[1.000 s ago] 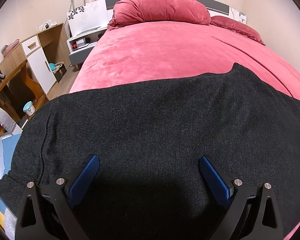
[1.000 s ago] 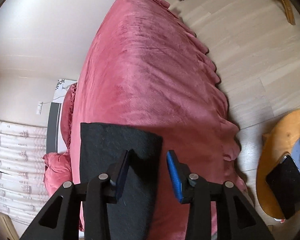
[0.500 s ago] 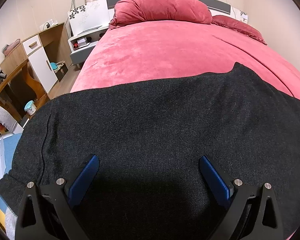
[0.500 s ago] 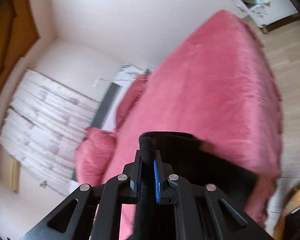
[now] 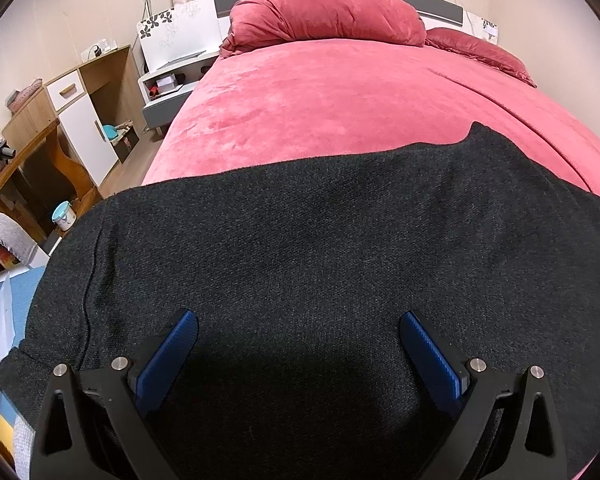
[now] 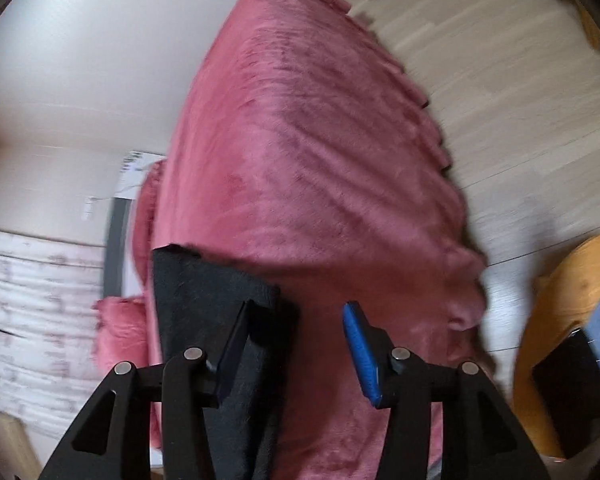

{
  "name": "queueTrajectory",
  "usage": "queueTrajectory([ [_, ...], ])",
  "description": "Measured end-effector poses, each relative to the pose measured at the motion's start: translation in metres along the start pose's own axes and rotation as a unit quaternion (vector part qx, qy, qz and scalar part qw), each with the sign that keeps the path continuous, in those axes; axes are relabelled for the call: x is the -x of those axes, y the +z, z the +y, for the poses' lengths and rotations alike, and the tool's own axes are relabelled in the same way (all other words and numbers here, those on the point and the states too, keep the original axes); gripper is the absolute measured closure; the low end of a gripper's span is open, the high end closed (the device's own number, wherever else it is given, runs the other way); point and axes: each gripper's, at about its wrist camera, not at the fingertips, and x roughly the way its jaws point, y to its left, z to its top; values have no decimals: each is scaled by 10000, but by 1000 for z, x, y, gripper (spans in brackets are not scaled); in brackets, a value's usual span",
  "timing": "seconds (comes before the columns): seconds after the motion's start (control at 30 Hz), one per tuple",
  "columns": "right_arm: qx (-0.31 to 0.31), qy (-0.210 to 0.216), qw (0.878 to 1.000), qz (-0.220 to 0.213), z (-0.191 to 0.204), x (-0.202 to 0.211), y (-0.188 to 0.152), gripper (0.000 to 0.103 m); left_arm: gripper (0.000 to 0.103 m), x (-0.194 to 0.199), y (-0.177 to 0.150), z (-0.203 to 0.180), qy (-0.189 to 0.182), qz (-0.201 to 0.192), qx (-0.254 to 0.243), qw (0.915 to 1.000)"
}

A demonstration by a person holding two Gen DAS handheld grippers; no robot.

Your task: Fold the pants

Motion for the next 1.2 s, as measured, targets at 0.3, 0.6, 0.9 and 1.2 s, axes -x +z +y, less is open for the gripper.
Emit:
queueTrajectory([
  [0.3,72,866,9956,349,16,-31,-20,66,1,1,-1,-1,-3,16,7,10000],
  [0.6,961,1039,9898,-158,80,11,-18,89,0,-1,1,1,-18,6,33,10000],
  [0.9,-444,-75,9982,385,41,-15,-9,89,1,5,4,-1,-63,116,136,9998],
  [1.2,1881,-319,9815,164,184,23,-49,89,1,30,-6,0,-780,-138,316,9964],
])
